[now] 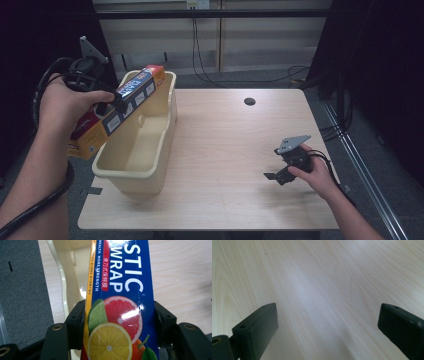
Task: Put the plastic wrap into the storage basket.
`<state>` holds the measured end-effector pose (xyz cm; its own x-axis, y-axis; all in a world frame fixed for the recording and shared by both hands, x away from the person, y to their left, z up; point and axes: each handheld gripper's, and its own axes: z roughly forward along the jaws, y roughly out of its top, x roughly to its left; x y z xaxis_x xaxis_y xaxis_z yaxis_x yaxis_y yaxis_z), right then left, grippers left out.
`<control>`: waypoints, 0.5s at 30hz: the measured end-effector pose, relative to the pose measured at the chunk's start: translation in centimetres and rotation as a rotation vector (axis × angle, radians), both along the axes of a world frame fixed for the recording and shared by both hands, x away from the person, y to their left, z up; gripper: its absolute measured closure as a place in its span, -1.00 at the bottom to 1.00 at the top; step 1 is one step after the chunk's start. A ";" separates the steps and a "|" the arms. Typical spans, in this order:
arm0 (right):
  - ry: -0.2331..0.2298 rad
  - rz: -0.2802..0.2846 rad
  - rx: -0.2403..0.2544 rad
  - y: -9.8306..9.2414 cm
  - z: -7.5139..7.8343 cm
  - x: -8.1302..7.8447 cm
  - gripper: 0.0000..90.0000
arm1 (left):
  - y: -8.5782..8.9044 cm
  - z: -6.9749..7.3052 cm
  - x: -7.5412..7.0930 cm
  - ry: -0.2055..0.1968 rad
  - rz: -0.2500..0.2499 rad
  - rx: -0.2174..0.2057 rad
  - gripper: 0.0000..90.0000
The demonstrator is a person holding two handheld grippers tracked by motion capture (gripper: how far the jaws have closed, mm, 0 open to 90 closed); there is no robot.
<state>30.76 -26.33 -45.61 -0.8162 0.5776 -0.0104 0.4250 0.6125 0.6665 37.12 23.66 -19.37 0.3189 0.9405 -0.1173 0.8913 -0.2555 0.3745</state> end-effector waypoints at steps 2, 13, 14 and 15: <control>0.000 -0.001 -0.001 0.0 0.0 0.0 -0.93 | 0.1 -0.1 0.0 0.005 -0.002 0.006 -0.10; -0.005 0.007 -0.004 -0.1 0.1 0.0 -0.93 | 0.1 -1.4 0.1 0.027 0.024 0.013 -0.11; -0.005 0.007 -0.004 -0.1 0.1 0.0 -0.93 | 0.1 -1.4 0.1 0.027 0.024 0.013 -0.11; -0.012 -0.004 -0.012 -0.1 0.1 -0.1 -0.93 | 0.1 -1.6 0.2 0.029 0.021 0.020 -0.10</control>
